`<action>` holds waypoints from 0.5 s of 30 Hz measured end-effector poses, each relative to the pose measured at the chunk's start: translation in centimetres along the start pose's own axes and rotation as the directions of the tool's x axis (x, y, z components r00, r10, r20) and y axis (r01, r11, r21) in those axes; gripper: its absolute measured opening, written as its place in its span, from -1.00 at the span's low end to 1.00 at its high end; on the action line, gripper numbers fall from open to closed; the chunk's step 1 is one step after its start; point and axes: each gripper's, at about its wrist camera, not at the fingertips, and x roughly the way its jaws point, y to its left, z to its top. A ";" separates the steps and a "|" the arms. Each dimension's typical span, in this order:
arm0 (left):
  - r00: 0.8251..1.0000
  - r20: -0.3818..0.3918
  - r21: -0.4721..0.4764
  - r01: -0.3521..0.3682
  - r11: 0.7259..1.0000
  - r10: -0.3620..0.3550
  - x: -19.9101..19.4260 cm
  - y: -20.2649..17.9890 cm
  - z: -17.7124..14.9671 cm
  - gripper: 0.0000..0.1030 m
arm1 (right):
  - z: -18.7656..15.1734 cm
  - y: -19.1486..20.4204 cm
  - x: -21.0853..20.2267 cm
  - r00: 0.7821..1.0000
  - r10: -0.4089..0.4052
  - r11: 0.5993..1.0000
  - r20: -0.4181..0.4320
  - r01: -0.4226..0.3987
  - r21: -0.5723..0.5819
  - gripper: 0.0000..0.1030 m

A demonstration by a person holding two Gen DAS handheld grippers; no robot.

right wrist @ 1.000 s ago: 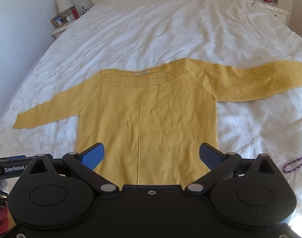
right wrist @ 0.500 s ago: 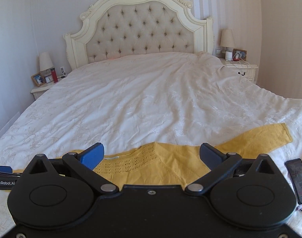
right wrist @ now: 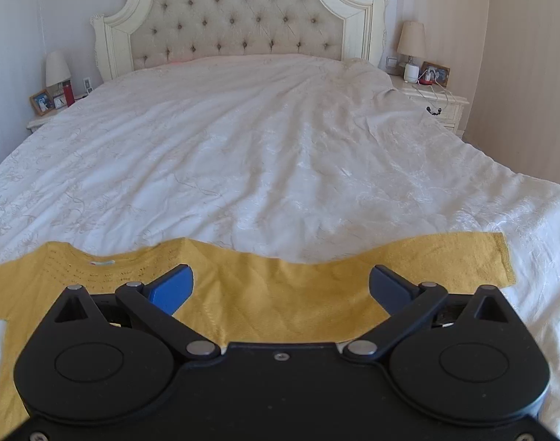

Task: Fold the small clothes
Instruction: 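Move the right gripper over the sweater's sleeve nearest it, then close the right gripper on the sleeve cuff and lift it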

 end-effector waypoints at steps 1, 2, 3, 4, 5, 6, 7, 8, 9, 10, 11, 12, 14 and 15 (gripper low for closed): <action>1.000 -0.012 -0.001 -0.004 1.000 0.003 0.3 -0.7 0.0 0.49 | 0.1 -1.7 0.5 1.000 -0.007 1.000 -0.016 0.007 -0.001 0.95; 1.000 -0.016 -0.003 -0.013 1.000 0.013 0.5 -1.4 -0.1 0.49 | 0.2 -3.1 1.1 0.999 -0.014 1.000 -0.029 0.014 -0.001 0.95; 1.000 -0.015 -0.004 -0.020 1.000 0.020 0.6 -2.1 -0.2 0.49 | 0.3 -4.3 1.5 0.999 -0.024 1.000 -0.039 0.024 0.000 0.93; 1.000 -0.013 -0.007 -0.023 1.000 0.023 0.7 -2.8 -0.2 0.49 | 0.4 -6.1 2.3 0.998 -0.033 0.999 -0.054 0.033 0.005 0.91; 1.000 -0.013 -0.012 -0.027 1.000 0.027 0.7 -3.5 -0.2 0.48 | 0.5 -7.6 2.9 0.997 -0.039 0.999 -0.068 0.040 0.008 0.85; 0.999 -0.016 -0.018 -0.030 0.999 0.029 0.9 -4.0 -0.1 0.48 | 0.6 -8.8 3.3 0.996 -0.045 0.999 -0.080 0.046 0.012 0.81; 0.999 -0.024 -0.025 -0.027 0.999 0.026 1.1 -4.4 -0.1 0.48 | 0.6 -10.7 4.3 0.994 -0.046 0.999 -0.099 0.048 0.023 0.79; 0.999 -0.034 -0.037 -0.023 0.999 0.022 1.3 -4.9 0.0 0.48 | 0.7 -12.3 4.8 0.992 -0.056 0.998 -0.113 0.060 0.026 0.79; 0.999 -0.042 -0.047 -0.025 0.999 0.023 1.5 -5.3 0.1 0.48 | 0.8 -13.7 5.4 0.990 -0.067 0.997 -0.125 0.071 0.029 0.75; 0.999 -0.047 -0.053 -0.028 0.998 0.026 1.6 -5.7 0.1 0.48 | 0.9 -15.0 5.9 0.988 -0.077 0.996 -0.136 0.081 0.028 0.70; 0.998 -0.053 -0.056 -0.035 0.998 0.032 1.7 -6.1 0.1 0.48 | 1.0 -16.3 6.3 0.986 -0.084 0.996 -0.147 0.089 0.028 0.68; 0.998 -0.056 -0.055 -0.041 0.998 0.038 1.8 -6.4 0.2 0.48 | 1.1 -17.5 6.8 0.983 -0.091 0.995 -0.156 0.097 0.030 0.64; 0.997 -0.061 -0.053 -0.056 0.997 0.053 1.9 -7.0 0.3 0.48 | 1.4 -20.2 7.5 0.979 -0.108 0.992 -0.172 0.117 0.046 0.59; 0.996 -0.065 -0.051 -0.062 0.997 0.058 2.1 -7.2 0.3 0.48 | 1.5 -21.5 7.9 0.978 -0.110 0.991 -0.180 0.123 0.062 0.56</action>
